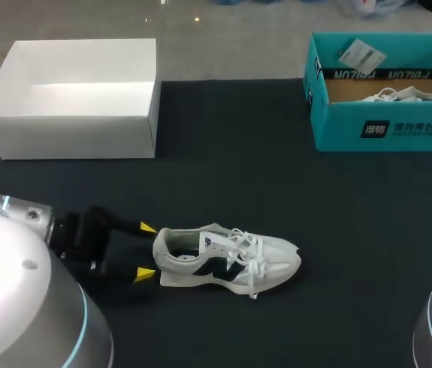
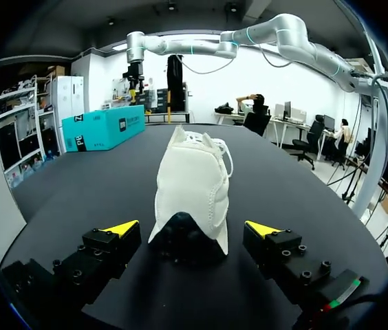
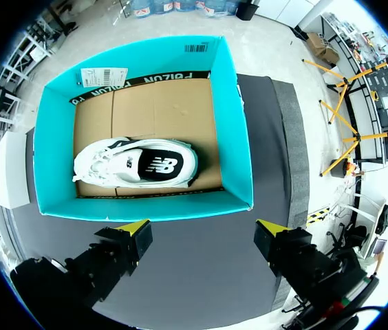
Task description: Take the shoe out of the shoebox, open the shoe tongue, remove and reinsert the insole, then place the shoe into the shoebox
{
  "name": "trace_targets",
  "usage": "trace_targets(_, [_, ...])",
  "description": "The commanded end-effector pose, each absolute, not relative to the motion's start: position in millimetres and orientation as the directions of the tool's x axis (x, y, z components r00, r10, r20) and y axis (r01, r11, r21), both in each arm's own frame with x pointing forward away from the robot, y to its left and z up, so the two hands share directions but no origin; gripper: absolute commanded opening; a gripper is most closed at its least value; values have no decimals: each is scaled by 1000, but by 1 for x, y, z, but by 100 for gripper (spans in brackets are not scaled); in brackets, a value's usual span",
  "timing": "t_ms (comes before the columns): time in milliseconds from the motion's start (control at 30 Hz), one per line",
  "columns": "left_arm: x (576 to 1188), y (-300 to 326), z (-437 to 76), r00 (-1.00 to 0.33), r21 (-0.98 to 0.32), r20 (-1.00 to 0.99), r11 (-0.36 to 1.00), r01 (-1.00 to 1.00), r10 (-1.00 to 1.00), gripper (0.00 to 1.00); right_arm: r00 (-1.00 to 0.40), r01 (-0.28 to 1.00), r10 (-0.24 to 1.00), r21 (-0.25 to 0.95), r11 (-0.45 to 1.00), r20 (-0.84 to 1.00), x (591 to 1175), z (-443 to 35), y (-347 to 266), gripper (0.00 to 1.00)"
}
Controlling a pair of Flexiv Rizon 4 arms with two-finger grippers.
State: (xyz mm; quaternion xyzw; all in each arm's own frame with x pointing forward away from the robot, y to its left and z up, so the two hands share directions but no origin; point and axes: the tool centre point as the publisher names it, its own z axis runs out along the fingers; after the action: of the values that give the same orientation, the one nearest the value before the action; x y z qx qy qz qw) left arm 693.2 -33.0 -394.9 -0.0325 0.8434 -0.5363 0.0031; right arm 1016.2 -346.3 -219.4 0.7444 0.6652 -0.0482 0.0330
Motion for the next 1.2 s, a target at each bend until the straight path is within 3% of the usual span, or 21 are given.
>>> trace_targets(33, [707, -41, -408, -998, -910, 50, 409, -64, -45, 100, 111, 994, 987, -11, -113, -116, 1015, -220, -346, 100])
trace_targets(1200, [698, -79, -422, -997, -915, 71, 399, -56, 23, 100, 111, 994, 987, -11, -113, -116, 1015, -220, -346, 100])
